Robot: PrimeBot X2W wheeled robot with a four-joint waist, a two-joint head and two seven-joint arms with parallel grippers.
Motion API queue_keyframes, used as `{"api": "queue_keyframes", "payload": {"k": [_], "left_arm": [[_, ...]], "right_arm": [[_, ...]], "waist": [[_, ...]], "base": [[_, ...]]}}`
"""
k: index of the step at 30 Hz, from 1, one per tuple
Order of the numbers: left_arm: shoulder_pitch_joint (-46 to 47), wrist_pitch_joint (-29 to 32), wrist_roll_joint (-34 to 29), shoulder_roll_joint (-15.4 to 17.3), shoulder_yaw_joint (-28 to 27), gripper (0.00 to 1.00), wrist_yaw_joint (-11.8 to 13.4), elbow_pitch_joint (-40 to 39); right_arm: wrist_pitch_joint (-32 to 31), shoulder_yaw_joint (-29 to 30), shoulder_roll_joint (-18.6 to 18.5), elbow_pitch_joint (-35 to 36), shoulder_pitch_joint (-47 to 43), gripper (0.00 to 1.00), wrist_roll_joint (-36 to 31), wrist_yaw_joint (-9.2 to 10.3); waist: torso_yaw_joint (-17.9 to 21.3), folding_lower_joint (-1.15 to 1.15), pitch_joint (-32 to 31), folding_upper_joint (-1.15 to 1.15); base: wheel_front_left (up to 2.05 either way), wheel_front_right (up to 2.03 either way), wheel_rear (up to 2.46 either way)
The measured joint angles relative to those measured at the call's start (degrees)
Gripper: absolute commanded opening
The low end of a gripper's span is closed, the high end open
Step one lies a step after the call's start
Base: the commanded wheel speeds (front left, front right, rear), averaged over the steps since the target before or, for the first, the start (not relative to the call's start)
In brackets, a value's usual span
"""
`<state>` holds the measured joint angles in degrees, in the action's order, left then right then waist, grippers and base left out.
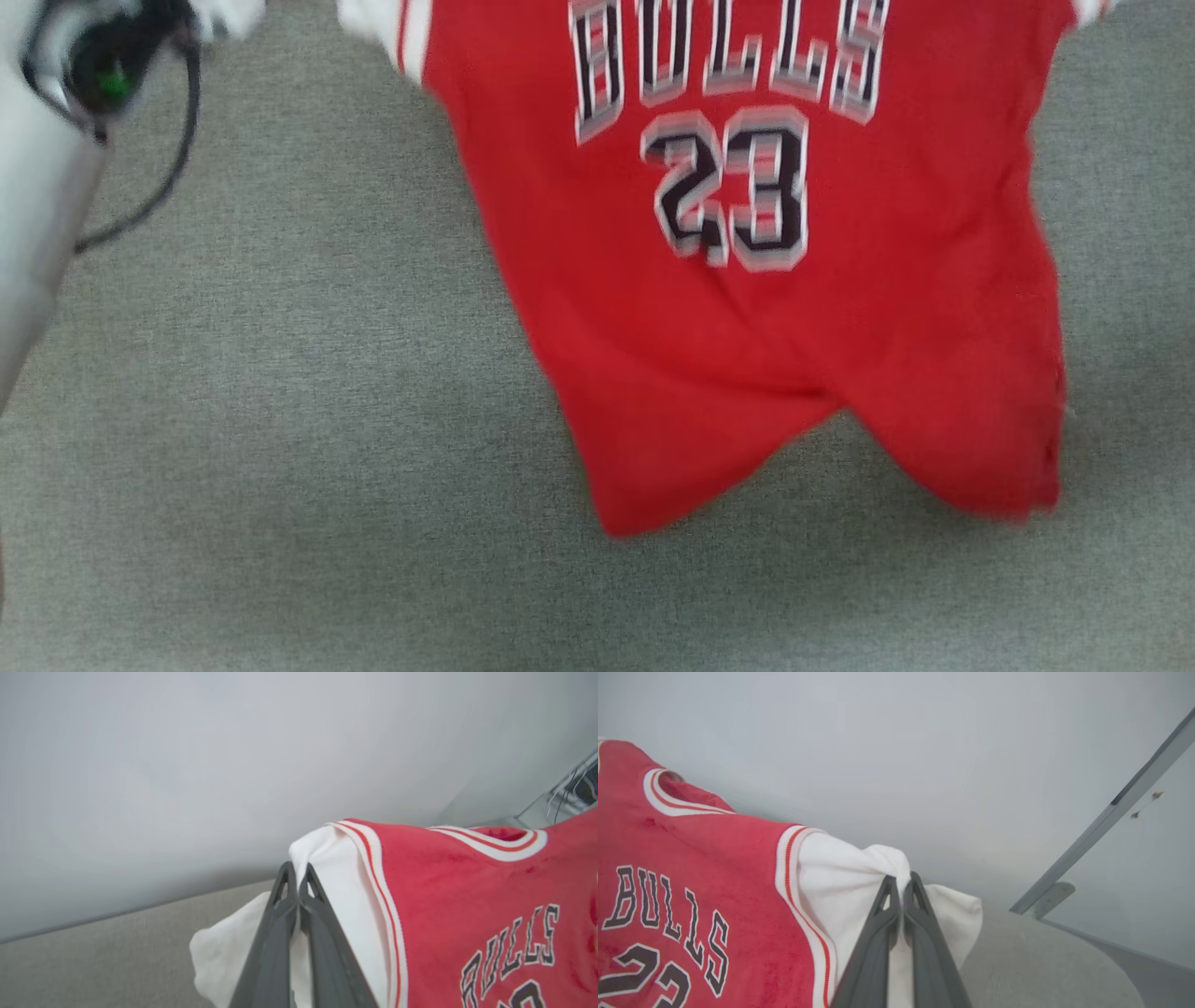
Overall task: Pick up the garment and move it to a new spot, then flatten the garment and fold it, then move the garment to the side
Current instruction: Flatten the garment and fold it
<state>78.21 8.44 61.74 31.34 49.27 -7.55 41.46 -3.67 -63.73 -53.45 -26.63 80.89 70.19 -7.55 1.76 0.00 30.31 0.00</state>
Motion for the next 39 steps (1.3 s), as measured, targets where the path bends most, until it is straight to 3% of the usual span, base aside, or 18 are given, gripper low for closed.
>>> {"api": "queue_keyframes", "payload": {"k": [6,12,16,19,24,29,39], "left_arm": [[8.29,-8.94,3.49,-4.87,-6.79,0.0,0.01,5.7],[16.44,-17.01,7.33,-7.79,-12.84,0.0,0.01,8.71],[18.75,-17.28,9.35,-8.21,-13.4,0.0,0.0,8.76],[16.74,-14.88,10.15,-7.98,-11.46,0.0,0.0,7.19],[2.8,-13.56,15.23,-4.26,-8.86,0.0,0.01,-1.54],[-13.84,-17.17,19.74,0.7,-7.5,0.0,0.01,-11.12],[-43.62,-22.59,25.75,9.17,-5.91,0.0,0.0,-32.64]], "right_arm": [[2.88,5.75,5.32,-10.26,10.48,0.0,0.84,0.01],[11.45,10.18,12.96,-23.83,20.11,0.0,-2.26,0.01],[13.81,10.34,16.84,-29.95,22.47,0.0,-3.89,0.01],[13.26,8.99,17.51,-31.11,21.24,0.0,-4.21,0.01],[12.06,5.31,15.74,-27.55,10.68,0.0,-2.54,0.01],[12.81,2.16,11.25,-21.12,-1.77,0.0,0.27,0.01],[16.33,-0.31,-1.54,-3.61,-24.41,0.0,7.57,-0.02]], "waist": [[0.47,0.0,-0.72,0.0],[0.96,0.0,-2.88,0.0],[1.16,0.0,-4.3,0.0],[0.93,0.0,-4.68,0.0],[0.59,0.0,-4.63,0.0],[0.28,0.0,-5.81,0.0],[-0.85,0.0,-9.58,0.0]], "base": [[0.0,0.0,0.0],[0.0,0.0,0.0],[0.0,0.0,0.0],[0.0,0.0,0.0],[0.0,0.0,0.0],[0.0,0.0,0.0],[0.0,0.0,0.0]]}}
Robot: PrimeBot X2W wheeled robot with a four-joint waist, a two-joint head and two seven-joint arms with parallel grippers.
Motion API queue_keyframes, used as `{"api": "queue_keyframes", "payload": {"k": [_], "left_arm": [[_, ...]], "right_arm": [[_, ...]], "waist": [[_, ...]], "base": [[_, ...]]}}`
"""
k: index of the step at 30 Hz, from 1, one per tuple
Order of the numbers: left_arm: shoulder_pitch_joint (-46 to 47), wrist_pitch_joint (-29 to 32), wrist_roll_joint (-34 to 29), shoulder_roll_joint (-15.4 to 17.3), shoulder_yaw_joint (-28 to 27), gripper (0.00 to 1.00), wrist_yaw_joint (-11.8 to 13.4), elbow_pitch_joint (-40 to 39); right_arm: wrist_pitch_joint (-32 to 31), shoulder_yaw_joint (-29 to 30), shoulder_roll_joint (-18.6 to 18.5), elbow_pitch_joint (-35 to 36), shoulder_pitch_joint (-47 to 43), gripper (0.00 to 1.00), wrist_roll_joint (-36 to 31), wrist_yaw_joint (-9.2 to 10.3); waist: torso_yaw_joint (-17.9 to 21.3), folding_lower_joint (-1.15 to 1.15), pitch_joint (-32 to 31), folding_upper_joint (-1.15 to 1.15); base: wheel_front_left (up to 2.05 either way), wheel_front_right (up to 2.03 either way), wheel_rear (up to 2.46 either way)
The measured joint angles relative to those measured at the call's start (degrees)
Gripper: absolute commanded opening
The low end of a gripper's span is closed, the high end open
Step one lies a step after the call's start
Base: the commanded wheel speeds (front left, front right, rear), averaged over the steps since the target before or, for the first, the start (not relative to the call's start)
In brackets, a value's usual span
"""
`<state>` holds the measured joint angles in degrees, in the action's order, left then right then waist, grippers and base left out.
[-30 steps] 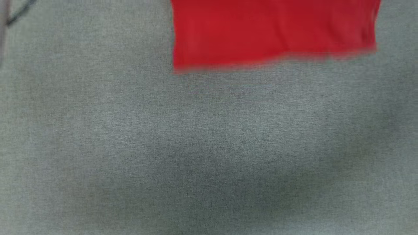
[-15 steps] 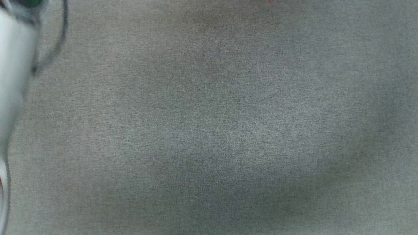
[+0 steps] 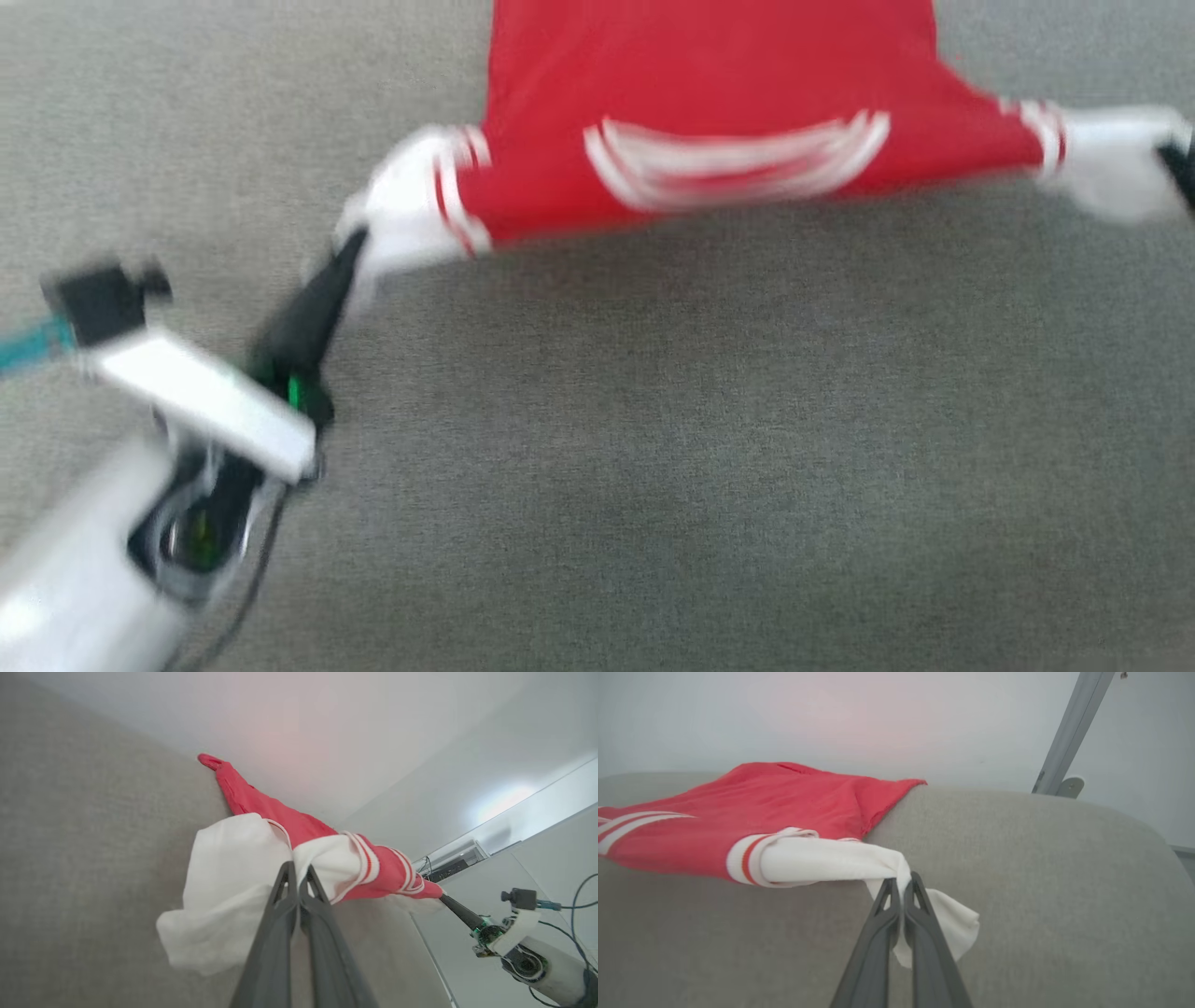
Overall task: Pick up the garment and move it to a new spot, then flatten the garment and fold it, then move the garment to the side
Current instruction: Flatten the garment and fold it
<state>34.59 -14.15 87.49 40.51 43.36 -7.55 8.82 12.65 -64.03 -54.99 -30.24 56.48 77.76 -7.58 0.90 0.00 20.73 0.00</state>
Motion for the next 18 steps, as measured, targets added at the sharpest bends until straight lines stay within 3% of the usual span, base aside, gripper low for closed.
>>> {"api": "queue_keyframes", "payload": {"k": [4,9,18], "left_arm": [[-10.75,-0.57,0.09,3.67,-0.44,0.0,0.0,-7.14],[-19.67,-0.73,-2.26,5.97,1.21,0.0,0.0,-12.34],[-27.28,-0.43,-2.99,8.27,6.11,0.0,0.0,-16.38]], "right_arm": [[0.15,-1.48,-5.53,7.54,-8.09,0.0,2.42,0.0],[-0.03,-3.05,-11.48,14.78,-15.79,0.0,5.97,0.01],[-0.62,-5.87,-20.08,27.31,-25.22,0.0,11.2,0.03]], "waist": [[-0.74,0.0,-1.29,0.0],[-2.1,0.0,-1.9,0.0],[-3.6,0.0,-1.74,0.0]], "base": [[0.0,0.0,0.0],[0.0,0.0,0.0],[0.0,0.0,0.0]]}}
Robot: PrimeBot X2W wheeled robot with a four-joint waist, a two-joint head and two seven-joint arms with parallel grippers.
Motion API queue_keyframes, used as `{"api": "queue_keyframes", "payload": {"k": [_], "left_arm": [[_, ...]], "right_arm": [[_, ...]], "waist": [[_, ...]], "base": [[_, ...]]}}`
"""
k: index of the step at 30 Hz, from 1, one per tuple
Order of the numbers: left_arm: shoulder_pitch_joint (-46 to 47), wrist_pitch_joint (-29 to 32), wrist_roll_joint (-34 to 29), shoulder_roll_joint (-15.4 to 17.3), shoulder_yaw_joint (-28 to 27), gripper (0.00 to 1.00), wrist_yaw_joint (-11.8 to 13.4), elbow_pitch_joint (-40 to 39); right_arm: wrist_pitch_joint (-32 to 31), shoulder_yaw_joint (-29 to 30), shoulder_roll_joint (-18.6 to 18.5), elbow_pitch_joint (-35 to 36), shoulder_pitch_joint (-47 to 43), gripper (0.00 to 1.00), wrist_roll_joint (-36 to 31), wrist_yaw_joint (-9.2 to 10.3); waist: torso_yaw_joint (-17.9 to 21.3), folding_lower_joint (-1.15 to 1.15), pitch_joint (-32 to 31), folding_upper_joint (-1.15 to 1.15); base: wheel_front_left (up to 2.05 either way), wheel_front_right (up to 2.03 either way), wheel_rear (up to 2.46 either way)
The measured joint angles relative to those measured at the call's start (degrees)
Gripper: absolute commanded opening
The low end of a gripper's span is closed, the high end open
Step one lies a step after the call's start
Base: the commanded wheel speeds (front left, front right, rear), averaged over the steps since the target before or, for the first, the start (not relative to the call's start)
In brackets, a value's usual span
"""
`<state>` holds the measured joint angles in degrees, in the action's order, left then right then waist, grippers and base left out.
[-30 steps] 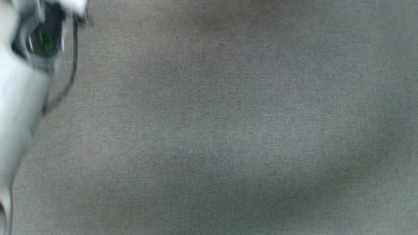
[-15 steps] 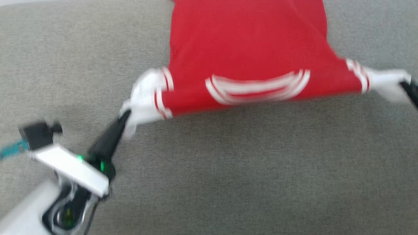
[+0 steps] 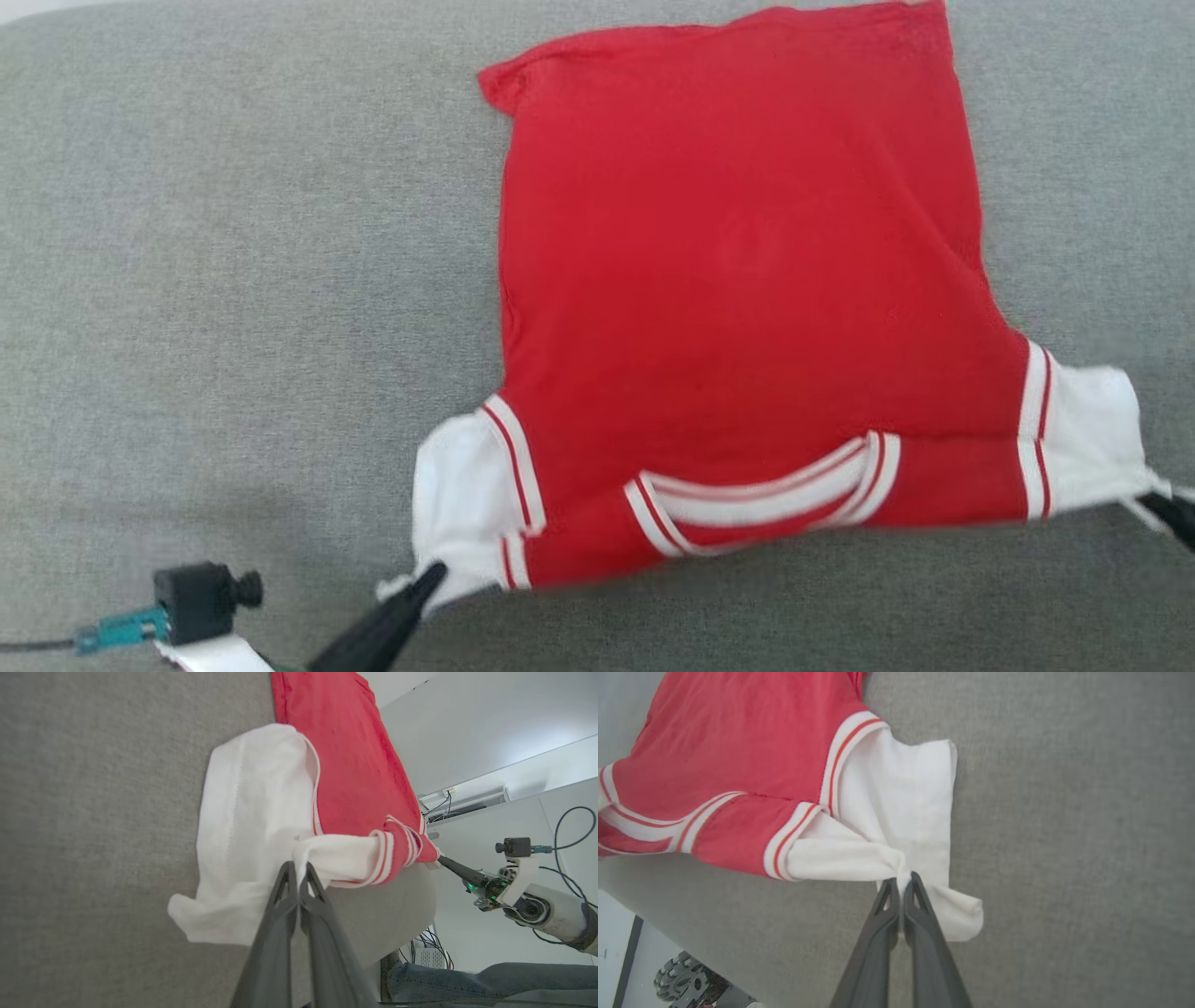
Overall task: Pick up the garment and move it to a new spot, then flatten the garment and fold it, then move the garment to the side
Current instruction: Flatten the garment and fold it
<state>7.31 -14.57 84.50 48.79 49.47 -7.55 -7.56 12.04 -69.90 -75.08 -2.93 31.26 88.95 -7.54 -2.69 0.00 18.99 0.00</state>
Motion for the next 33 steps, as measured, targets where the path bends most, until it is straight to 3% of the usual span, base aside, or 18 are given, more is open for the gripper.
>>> {"api": "queue_keyframes", "payload": {"k": [5,8,15,21,22,23,24,25,29,33], "left_arm": [[-0.8,0.01,0.25,-0.35,0.68,0.0,0.0,0.52],[-0.48,0.03,0.66,-1.72,0.91,0.0,0.01,2.02],[2.42,1.85,1.43,-6.38,2.79,0.0,0.01,5.76],[3.87,2.1,1.14,-8.25,3.68,0.0,0.01,9.07],[4.09,2.05,1.21,-8.64,3.85,0.0,0.01,9.15],[4.19,2.04,1.2,-8.84,3.94,0.0,0.01,9.21],[4.27,2.03,1.2,-8.89,4.04,0.0,0.01,9.28],[4.36,2.01,1.19,-8.82,4.08,0.0,0.01,9.33],[4.77,1.94,0.76,-8.53,4.46,0.0,0.01,8.91],[5.28,1.45,-0.51,-8.16,4.9,0.0,0.01,7.99]], "right_arm": [[0.63,-0.77,-3.1,3.87,-3.67,0.0,2.22,0.03],[0.94,-0.76,-2.88,3.11,-3.76,0.0,2.43,0.03],[-2.11,-1.18,4.55,-3.02,-2.66,0.0,1.42,0.03],[-3.46,-1.3,8.82,-7.4,-1.74,0.0,-0.25,0.02],[-3.47,-1.32,9.34,-8.0,-1.51,0.14,-0.54,0.02],[-3.42,-1.22,9.78,-8.49,-1.29,0.49,-0.88,-0.02],[-3.37,-1.12,10.04,-8.73,-1.21,0.96,-0.92,-0.05],[-3.38,-1.09,10.09,-8.76,-1.09,1.0,-1.12,-0.05],[-3.38,-0.23,7.97,-5.99,-0.13,1.0,-1.42,-0.16],[-2.35,3.09,-0.32,-1.45,1.87,1.0,-0.36,0.05]], "waist": [[-0.44,0.0,0.12,0.0],[-0.28,0.0,0.12,0.0],[0.63,0.0,0.12,0.0],[1.12,0.0,0.27,0.0],[1.21,0.0,0.31,0.0],[1.29,0.0,0.38,0.0],[1.39,0.0,0.45,0.0],[1.48,0.0,0.5,0.0],[1.43,0.0,0.74,0.0],[0.92,0.0,1.31,0.0]], "base": [[0.0,0.0,0.0],[0.0,0.0,0.0],[0.0,0.0,0.0],[0.0,0.0,0.0],[0.0,0.0,0.0],[0.0,0.0,0.0],[0.0,0.0,0.0],[0.0,0.0,0.0],[0.0,0.0,0.0],[0.0,0.0,0.0]]}}
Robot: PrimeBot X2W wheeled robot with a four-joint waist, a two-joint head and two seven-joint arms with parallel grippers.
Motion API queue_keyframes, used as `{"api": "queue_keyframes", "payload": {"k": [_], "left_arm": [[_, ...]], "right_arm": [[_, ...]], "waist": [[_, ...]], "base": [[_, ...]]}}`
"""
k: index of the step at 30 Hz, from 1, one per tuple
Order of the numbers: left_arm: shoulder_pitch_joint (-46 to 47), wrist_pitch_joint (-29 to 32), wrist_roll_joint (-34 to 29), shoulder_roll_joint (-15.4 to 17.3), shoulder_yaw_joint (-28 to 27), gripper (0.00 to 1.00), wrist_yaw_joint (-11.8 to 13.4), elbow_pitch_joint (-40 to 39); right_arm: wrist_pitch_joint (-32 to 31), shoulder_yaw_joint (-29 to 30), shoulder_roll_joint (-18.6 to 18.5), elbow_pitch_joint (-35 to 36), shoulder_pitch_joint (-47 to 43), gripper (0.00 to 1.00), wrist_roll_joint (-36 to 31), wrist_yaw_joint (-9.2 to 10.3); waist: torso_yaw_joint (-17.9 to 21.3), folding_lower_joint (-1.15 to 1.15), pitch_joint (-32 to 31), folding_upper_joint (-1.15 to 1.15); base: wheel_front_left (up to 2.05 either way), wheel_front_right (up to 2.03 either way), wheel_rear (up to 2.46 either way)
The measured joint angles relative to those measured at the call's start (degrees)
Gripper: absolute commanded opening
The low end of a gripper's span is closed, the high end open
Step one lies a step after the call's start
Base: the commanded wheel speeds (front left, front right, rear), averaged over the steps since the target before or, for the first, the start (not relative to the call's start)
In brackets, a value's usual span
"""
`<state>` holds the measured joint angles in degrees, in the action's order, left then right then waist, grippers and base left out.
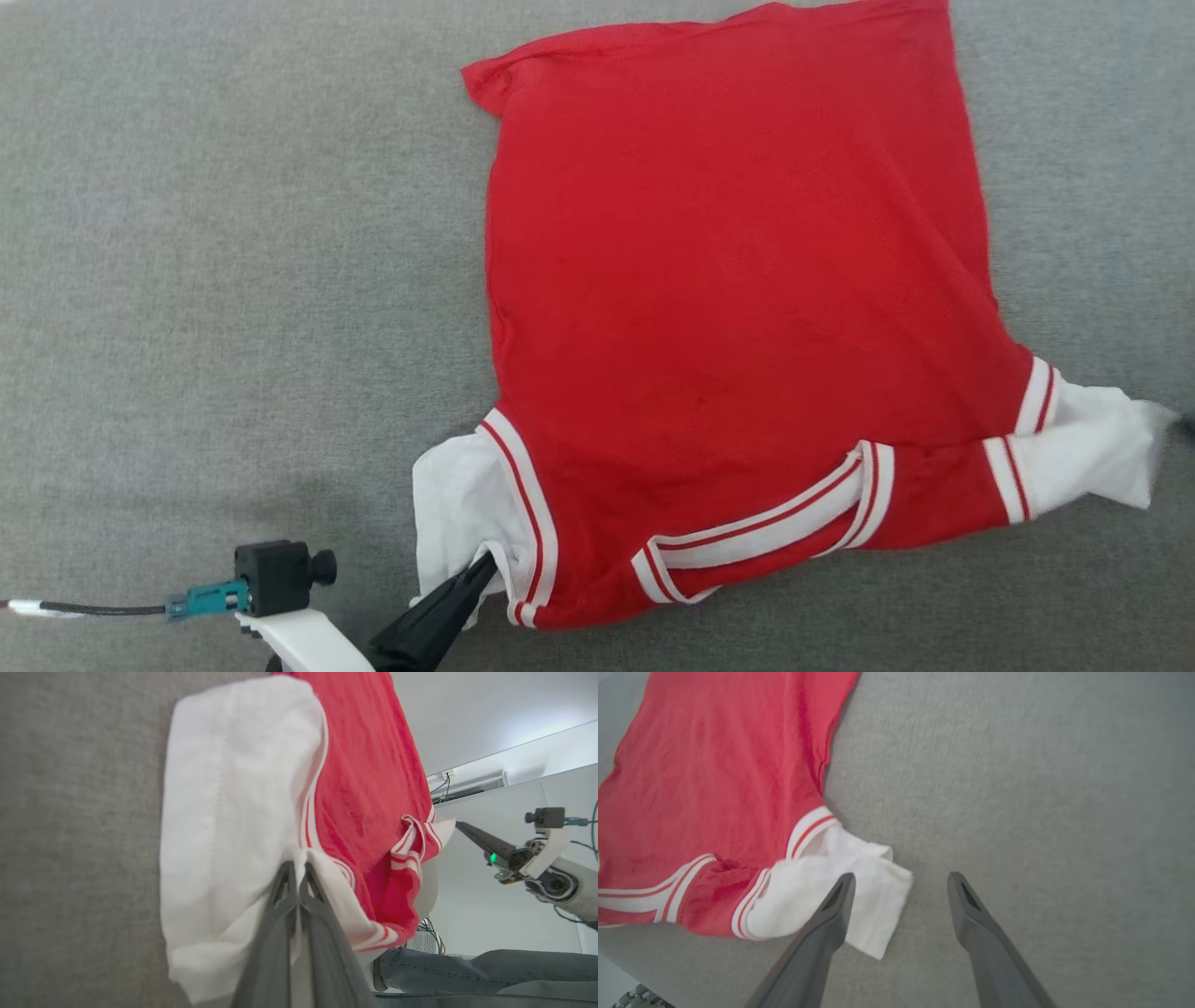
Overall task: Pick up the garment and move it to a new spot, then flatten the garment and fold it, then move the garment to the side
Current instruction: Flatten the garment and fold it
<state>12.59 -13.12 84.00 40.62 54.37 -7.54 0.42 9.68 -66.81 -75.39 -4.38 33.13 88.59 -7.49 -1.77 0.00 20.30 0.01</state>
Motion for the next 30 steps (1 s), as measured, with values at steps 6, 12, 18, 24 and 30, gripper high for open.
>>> {"api": "queue_keyframes", "payload": {"k": [6,12,18,24,30], "left_arm": [[2.52,-0.57,-5.15,-0.88,0.22,0.0,0.0,-0.56],[5.91,-0.47,-9.06,-3.12,1.05,0.0,0.47,-2.32],[8.56,0.08,-12.78,-5.44,2.37,0.0,1.25,-3.35],[10.51,0.05,-14.66,-7.86,3.37,0.0,1.23,-3.83],[12.18,0.0,-15.9,-9.77,4.11,0.0,0.65,-3.71]], "right_arm": [[-3.77,6.1,-6.19,-1.57,7.97,1.0,-0.6,0.0],[-11.79,11.92,-1.13,-11.22,21.03,1.0,-6.36,0.0],[-24.44,12.66,10.91,-22.05,35.16,1.0,-17.03,-0.01],[-35.52,11.34,17.91,-30.65,43.45,1.0,-21.67,-0.01],[-43.24,11.07,21.81,-37.32,49.05,1.0,-23.27,0.0]], "waist": [[-1.53,0.0,2.12,0.0],[-4.23,0.0,5.7,0.0],[-7.87,0.0,9.76,0.0],[-11.79,0.0,13.11,0.0],[-15.19,0.0,16.46,0.0]], "base": [[0.0,0.0,0.0],[0.0,0.0,0.0],[0.0,0.0,0.0],[0.0,0.0,0.0],[0.0,0.0,0.0]]}}
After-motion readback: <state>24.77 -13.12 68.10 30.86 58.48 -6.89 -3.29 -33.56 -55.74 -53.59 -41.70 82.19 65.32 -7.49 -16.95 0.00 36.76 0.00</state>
